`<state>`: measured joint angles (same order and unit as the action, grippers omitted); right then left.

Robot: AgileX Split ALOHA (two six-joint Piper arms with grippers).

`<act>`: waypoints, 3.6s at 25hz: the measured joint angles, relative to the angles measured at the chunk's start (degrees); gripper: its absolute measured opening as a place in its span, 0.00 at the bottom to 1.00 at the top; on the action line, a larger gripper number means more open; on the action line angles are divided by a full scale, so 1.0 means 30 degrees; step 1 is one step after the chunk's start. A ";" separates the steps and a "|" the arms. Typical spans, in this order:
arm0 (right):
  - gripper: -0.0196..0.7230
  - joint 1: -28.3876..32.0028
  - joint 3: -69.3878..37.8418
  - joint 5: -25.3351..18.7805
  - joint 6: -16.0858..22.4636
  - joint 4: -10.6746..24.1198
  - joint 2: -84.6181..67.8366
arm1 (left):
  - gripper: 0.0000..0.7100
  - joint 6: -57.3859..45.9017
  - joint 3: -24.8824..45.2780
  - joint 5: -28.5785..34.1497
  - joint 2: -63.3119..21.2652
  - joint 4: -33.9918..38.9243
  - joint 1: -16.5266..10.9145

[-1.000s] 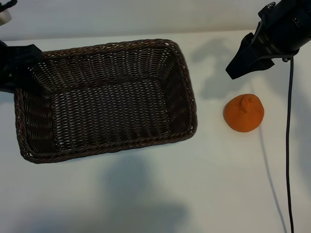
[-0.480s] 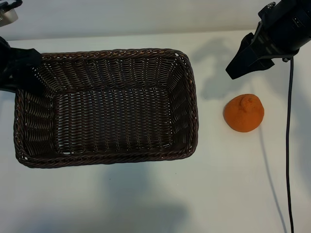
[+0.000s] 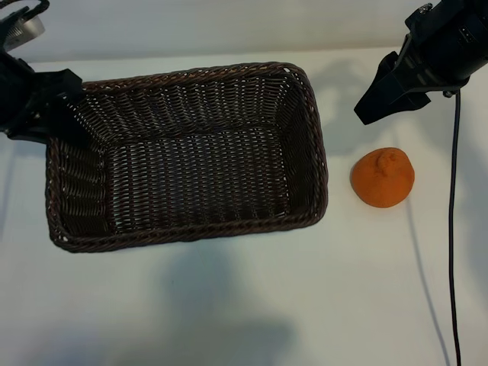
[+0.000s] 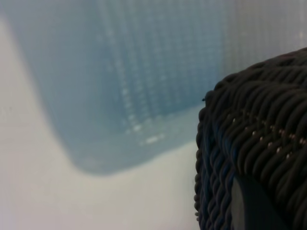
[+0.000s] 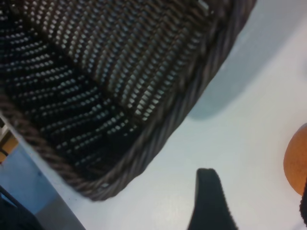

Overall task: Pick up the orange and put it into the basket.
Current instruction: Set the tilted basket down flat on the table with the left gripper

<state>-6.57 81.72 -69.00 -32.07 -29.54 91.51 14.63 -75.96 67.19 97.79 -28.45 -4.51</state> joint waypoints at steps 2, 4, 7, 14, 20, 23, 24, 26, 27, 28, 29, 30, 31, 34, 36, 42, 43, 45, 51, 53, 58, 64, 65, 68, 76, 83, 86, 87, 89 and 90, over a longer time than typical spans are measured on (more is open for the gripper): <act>0.63 0.0000 0.0000 0.0000 0.0000 0.0000 0.0000 | 0.25 0.0000 -0.0562 0.0005 0.0502 -0.0312 0.0000; 0.63 0.0000 0.0000 0.0000 0.0000 0.0000 0.0000 | 0.25 0.0000 -0.1288 0.0027 0.1058 -0.0735 0.0000; 0.63 0.0000 0.0000 0.0000 0.0000 0.0000 0.0000 | 0.25 0.0000 -0.2252 0.0043 0.1839 -0.1115 0.0000; 0.63 0.0000 0.0000 0.0000 0.0000 0.0000 0.0000 | 0.25 0.0018 -0.4151 0.0050 0.3667 -0.1110 0.0000; 0.63 0.0000 0.0000 0.0000 0.0000 0.0000 0.0000 | 0.25 0.0050 -0.4732 0.0050 0.4672 -0.0774 0.0709; 0.63 0.0000 0.0000 0.0000 0.0000 0.0000 0.0000 | 0.25 0.0072 -0.4883 0.0050 0.5228 -0.0580 0.1226; 0.63 0.0000 0.0000 0.0000 0.0000 0.0000 0.0000 | 0.25 0.0072 -0.4922 0.0050 0.5339 -0.0582 0.1353; 0.63 0.0000 0.0000 0.0000 0.0000 0.0000 0.0000 | 0.25 0.0072 -0.4945 0.0050 0.5627 -0.0582 0.1538; 0.63 0.0000 0.0000 0.0000 0.0000 0.0000 0.0000 | 0.25 0.0055 -0.4970 0.0050 0.5706 -0.0582 0.1627; 0.63 0.0000 0.0000 -0.0019 0.0000 0.0000 0.0000 | 0.25 0.0006 -0.4985 0.0050 0.5833 -0.0582 0.1675; 0.63 0.0000 0.0000 -0.0019 0.0000 0.0000 0.0000 | 0.25 -0.0014 -0.5031 0.0050 0.5969 -0.0582 0.1721; 0.63 0.0000 0.0000 -0.0019 0.0000 0.0000 0.0000 | 0.25 -0.0036 -0.5046 -0.0113 0.6046 -0.0582 0.1736; 0.63 0.0000 0.0000 -0.0019 0.0000 0.0000 0.0000 | 0.25 -0.0113 -0.5070 -0.0112 0.6160 -0.0599 0.1736; 0.63 0.0000 0.0000 -0.0019 0.0000 0.0000 0.0000 | 0.25 -0.0368 -0.5070 -0.0176 0.6394 -0.0582 0.1736; 0.63 0.0000 0.0000 -0.0019 0.0000 0.0000 0.0000 | 0.25 -0.0475 -0.5070 -0.0176 0.6512 -0.0582 0.1736; 0.63 0.0000 0.0000 -0.0072 0.0000 0.0000 0.0000 | 0.25 -0.0637 -0.5092 -0.0176 0.6935 -0.0582 0.1736; 0.63 0.0000 0.0000 -0.0070 0.0000 0.0000 0.0000 | 0.25 -0.0637 -0.5092 -0.0176 0.7008 -0.0598 0.1736; 0.63 0.0000 0.0000 -0.0070 0.0000 0.0000 0.0000 | 0.25 -0.0653 -0.5092 -0.0176 0.7198 -0.0598 0.1736; 0.63 0.0000 0.0000 -0.0070 0.0000 0.0000 0.0000 | 0.25 -0.0653 -0.5092 -0.0176 0.7583 -0.0598 0.1736; 0.63 0.0000 0.0000 -0.0070 0.0000 0.0000 0.0000 | 0.25 -0.0653 -0.5092 -0.0176 0.7583 -0.0598 0.1736; 0.63 0.0000 0.0000 -0.0107 0.0000 0.0000 0.0000 | 0.25 -0.0635 -0.5092 -0.0176 0.7708 -0.0581 0.1778; 0.63 0.0000 0.0000 -0.0143 0.0000 0.0000 0.0000 | 0.25 -0.0565 -0.5092 -0.0176 0.7762 -0.0597 0.1920; 0.63 0.0000 0.0000 -0.0143 0.0000 0.0000 0.0000 | 0.25 -0.0565 -0.5092 -0.0176 0.7762 -0.0597 0.1920; 0.63 0.0000 0.0000 -0.0143 0.0000 0.0000 0.0000 | 0.25 -0.0583 -0.5092 -0.0176 0.7762 -0.0462 0.1920; 0.63 0.0000 0.0000 -0.0150 0.0000 0.0000 0.0000 | 0.25 -0.0663 -0.5092 -0.0176 0.7762 -0.0082 0.1920; 0.63 0.0000 0.0000 -0.0150 0.0000 0.0000 0.0000 | 0.25 -0.1251 -0.5096 -0.0176 0.8030 0.0162 0.1920; 0.63 0.0000 0.0000 -0.0150 0.0000 0.0000 0.0000 | 0.25 -0.1380 -0.5096 -0.0176 0.8305 0.0124 0.1920; 0.63 0.0000 0.0000 -0.0150 0.0000 0.0000 0.0000 | 0.25 -0.1398 -0.5096 -0.0176 0.8308 0.0124 0.1920; 0.63 0.0000 0.0000 -0.0150 0.0000 0.0000 0.0000 | 0.25 -0.1398 -0.5112 -0.0176 0.8308 0.0124 0.1920; 0.63 0.0000 0.0000 -0.0150 0.0000 0.0000 0.0000 | 0.25 -0.1398 -0.5112 -0.0176 0.8308 0.0124 0.1920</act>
<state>-6.57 81.72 -69.45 -32.07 -29.54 91.51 10.44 -91.29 66.66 122.71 -28.07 1.25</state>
